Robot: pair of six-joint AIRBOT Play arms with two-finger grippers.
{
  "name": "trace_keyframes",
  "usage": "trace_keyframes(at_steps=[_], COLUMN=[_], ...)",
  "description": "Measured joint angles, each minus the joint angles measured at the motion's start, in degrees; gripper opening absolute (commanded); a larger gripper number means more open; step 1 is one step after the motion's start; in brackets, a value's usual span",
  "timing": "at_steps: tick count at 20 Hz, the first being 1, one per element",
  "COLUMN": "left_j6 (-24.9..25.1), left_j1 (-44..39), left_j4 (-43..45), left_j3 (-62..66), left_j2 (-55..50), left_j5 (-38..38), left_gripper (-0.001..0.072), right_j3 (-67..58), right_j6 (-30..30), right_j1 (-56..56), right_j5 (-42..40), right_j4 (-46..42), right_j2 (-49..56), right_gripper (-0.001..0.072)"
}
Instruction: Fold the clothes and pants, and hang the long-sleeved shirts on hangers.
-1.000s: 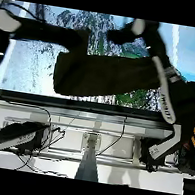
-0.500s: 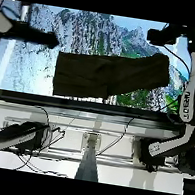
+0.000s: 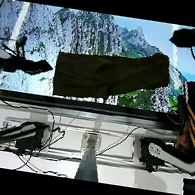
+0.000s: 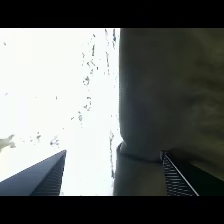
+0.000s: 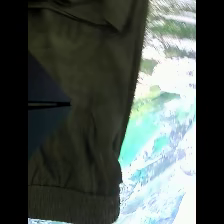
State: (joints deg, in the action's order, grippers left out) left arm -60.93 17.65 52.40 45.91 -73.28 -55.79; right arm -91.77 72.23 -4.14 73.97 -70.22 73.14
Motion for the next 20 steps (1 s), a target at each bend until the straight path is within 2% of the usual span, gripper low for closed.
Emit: trace_keyframes(at_steps=[2, 3, 4, 5, 7, 9, 10, 11, 14, 17, 20], left_j6=[4.3, 6.5, 8.6, 10.8, 13.7, 15.6, 15.9, 15.4, 7.5, -3.7, -10.8], left_j1=[-0.9, -1.3, -1.8, -2.4, -3.4, -3.9, -4.0, -3.9, -3.8, -4.4, -5.5], left_j4=[-6.1, -8.9, -12.1, -15.2, -17.9, -19.1, -19.1, -18.3, -12.5, -5.9, -5.3], left_j3=[-1.6, -2.0, -2.2, -2.4, -2.6, -1.4, -0.1, 1.9, 10.9, 23.2, 33.0], left_j2=[-4.1, -5.8, -7.4, -9.0, -11.0, -11.8, -11.8, -11.4, -8.8, -5.3, -1.1], left_j5=[1.2, 1.7, 1.7, 1.9, 2.6, 2.4, 1.7, 0.7, -4.1, -13.3, -20.7], left_gripper=[0.0669, 0.0643, 0.057, 0.0439, 0.0031, 0.0014, 0.0014, 0.0014, 0.0013, 0.0015, 0.0015], right_j3=[10.3, 15.6, 20.5, 24.5, 30.7, 34.6, 35.7, 36.5, 37.6, 37.0, 34.5], right_j6=[-3.5, -4.7, -5.5, -6.0, -6.6, -6.9, -6.9, -7.0, -7.1, -6.6, -4.1], right_j1=[-0.3, -0.4, -0.4, -0.5, -0.5, -0.5, -0.5, -0.2, 1.7, 6.7, 13.9], right_j5=[-4.7, -7.0, -9.3, -11.5, -15.8, -20.8, -23.5, -25.5, -31.2, -34.3, -36.1], right_j4=[1.1, 1.6, 2.2, 2.9, 5.2, 8.1, 10.2, 12.0, 17.3, 20.3, 21.7], right_j2=[-7.0, -10.0, -12.4, -14.1, -16.0, -16.1, -15.7, -15.1, -11.9, -6.9, -0.8], right_gripper=[0.0033, 0.0033, 0.0033, 0.0033, 0.0033, 0.0059, 0.0157, 0.0186, 0.0182, 0.0182, 0.0181])
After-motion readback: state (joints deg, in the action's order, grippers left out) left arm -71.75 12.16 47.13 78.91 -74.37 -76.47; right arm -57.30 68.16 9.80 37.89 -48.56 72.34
